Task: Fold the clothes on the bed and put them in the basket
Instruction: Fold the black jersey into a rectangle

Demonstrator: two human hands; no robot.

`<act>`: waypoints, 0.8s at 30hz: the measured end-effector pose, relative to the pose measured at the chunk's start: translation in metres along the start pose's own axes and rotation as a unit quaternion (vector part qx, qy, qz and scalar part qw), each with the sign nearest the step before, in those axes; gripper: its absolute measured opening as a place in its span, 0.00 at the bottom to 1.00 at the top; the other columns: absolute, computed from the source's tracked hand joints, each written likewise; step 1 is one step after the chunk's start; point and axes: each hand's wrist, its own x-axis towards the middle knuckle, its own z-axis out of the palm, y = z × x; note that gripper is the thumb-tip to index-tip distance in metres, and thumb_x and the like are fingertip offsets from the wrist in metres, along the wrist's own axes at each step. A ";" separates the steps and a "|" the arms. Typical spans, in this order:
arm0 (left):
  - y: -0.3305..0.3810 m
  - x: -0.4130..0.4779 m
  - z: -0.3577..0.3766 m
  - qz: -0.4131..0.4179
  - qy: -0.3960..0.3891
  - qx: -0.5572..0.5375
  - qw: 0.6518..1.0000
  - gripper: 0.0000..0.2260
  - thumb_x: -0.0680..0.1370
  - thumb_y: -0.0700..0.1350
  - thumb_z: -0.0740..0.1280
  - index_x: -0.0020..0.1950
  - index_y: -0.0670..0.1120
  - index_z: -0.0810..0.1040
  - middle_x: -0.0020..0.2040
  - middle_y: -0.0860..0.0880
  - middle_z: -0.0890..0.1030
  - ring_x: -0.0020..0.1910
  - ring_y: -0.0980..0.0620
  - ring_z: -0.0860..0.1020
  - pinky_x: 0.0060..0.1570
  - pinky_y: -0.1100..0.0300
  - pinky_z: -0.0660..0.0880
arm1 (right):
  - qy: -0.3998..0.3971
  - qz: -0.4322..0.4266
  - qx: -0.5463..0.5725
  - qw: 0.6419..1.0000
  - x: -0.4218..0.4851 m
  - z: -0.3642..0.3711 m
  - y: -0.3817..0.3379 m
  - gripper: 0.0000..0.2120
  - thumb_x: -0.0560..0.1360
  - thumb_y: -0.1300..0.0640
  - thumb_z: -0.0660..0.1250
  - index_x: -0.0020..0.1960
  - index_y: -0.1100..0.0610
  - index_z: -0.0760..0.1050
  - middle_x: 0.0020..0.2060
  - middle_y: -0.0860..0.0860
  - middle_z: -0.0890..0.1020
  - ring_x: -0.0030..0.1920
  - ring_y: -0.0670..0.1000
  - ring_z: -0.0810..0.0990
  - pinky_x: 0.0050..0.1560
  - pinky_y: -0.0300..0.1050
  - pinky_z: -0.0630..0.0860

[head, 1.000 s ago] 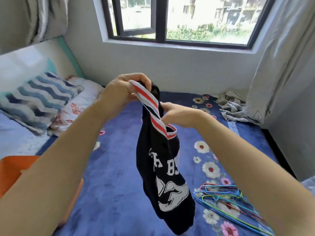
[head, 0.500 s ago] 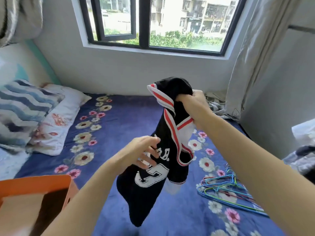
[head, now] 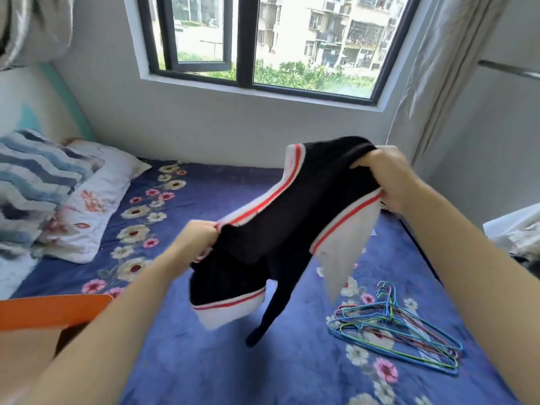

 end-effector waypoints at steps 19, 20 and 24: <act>0.045 0.119 -0.045 0.016 0.190 0.563 0.804 0.13 0.75 0.40 0.63 0.55 0.47 0.82 0.55 0.40 0.77 0.55 0.36 0.76 0.51 0.49 0.74 | -0.003 0.012 -0.635 0.772 0.089 -0.072 0.151 0.12 0.79 0.49 0.63 0.56 0.54 0.79 0.56 0.57 0.78 0.59 0.60 0.76 0.49 0.49 0.73; 0.045 0.128 -0.039 0.020 0.222 0.546 0.808 0.14 0.76 0.39 0.61 0.58 0.48 0.81 0.57 0.38 0.76 0.56 0.34 0.75 0.52 0.48 0.73 | 0.016 0.022 -0.630 0.776 0.102 -0.068 0.155 0.12 0.79 0.51 0.63 0.58 0.54 0.79 0.58 0.58 0.77 0.59 0.61 0.76 0.51 0.50 0.74; 0.053 0.153 -0.024 0.035 0.262 0.197 0.944 0.13 0.79 0.36 0.58 0.55 0.48 0.80 0.58 0.40 0.79 0.47 0.35 0.81 0.37 0.53 0.82 | 0.057 0.122 -0.253 0.958 0.141 -0.047 0.153 0.08 0.75 0.58 0.63 0.46 0.52 0.81 0.50 0.61 0.83 0.45 0.65 0.83 0.46 0.58 0.82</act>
